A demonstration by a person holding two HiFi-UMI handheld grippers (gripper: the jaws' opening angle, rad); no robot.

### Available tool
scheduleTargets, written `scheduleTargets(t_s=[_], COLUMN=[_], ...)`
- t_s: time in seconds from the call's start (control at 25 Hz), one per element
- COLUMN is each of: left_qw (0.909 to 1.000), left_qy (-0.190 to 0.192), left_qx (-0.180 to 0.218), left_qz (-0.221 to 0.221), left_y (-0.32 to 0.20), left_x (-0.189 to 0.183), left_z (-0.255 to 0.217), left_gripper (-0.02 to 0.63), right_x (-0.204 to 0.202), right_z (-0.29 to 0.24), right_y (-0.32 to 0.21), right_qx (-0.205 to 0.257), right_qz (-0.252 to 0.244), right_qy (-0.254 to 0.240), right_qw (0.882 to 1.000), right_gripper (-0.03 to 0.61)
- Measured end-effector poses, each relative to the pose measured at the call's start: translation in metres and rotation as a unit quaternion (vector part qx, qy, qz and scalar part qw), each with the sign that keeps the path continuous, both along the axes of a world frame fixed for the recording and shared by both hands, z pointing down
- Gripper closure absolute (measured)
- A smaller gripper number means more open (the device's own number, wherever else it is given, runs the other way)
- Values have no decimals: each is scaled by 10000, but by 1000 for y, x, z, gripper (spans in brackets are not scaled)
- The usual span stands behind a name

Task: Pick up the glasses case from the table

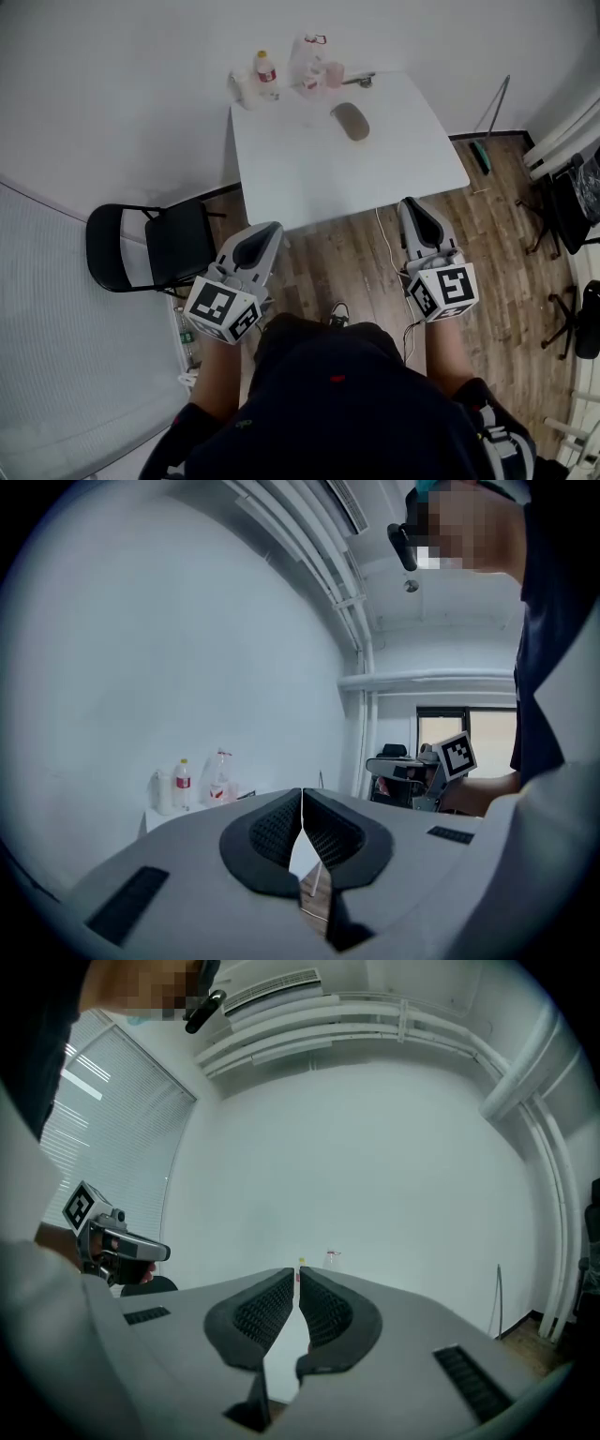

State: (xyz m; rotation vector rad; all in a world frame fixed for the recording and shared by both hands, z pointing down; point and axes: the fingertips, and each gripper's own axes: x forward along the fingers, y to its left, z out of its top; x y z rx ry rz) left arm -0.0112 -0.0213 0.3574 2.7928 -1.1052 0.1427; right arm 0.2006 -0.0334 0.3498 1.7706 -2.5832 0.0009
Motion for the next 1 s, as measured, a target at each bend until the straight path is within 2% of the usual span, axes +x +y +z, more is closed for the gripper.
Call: scheduleTargets(t_s=[0.32,0.64,0.76,1.0], left_qw=[9997,9990,9987,9984], left_qy=[-169,-27,29,84], left_qx=[-164,-153,-137,-105], left_qz=[98,415,496,555], left_y=[-41,-105,-141,-216], left_x=[37,49,42,5], left_z=[11,17,17,21], left_gripper=[591,591,591,591], right_x=[32,29,19,-18], right_z=[23,23,21,21], right_y=[-37,-92,-123,-188], right_qx=[-223,-246,-275,-402], right_qz=[-12,56,96,134], right_qy=[-154,-42,55,298], right_qw=[9996,9997,9996,9987], right_gripper=[545,545,545,545])
